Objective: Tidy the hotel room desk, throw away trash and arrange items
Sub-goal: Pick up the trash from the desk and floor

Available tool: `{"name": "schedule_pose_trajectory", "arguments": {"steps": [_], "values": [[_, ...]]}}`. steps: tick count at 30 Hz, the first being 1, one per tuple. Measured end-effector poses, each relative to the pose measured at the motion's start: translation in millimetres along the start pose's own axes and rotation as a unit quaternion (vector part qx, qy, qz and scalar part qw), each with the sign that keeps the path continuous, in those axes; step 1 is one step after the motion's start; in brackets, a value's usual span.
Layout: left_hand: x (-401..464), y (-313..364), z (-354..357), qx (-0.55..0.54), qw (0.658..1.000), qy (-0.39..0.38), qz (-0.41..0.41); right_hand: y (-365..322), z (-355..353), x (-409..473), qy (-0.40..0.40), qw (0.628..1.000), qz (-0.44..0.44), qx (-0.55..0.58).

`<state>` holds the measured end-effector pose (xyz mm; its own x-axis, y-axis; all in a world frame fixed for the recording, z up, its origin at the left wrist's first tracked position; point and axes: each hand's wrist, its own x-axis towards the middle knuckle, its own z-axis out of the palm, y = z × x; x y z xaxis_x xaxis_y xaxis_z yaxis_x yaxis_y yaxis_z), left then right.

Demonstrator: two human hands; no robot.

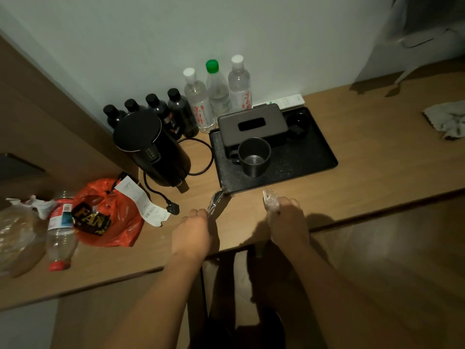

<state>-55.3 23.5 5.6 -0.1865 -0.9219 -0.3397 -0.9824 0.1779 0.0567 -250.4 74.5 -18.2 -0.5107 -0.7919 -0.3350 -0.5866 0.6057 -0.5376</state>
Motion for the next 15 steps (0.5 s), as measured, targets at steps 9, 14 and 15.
{"name": "schedule_pose_trajectory", "arguments": {"steps": [9,14,15], "values": [[-17,52,-42,-0.045,0.991,0.072,0.102,13,-64,-42,0.085,0.989,0.042,0.115],[-23,90,-47,-0.029,0.97,0.09,0.223,34,-92,-73,0.159,0.967,0.107,0.169],[-26,100,-48,-0.03,0.966,0.08,0.244,41,-97,-81,0.17,0.962,0.119,0.176]]}}
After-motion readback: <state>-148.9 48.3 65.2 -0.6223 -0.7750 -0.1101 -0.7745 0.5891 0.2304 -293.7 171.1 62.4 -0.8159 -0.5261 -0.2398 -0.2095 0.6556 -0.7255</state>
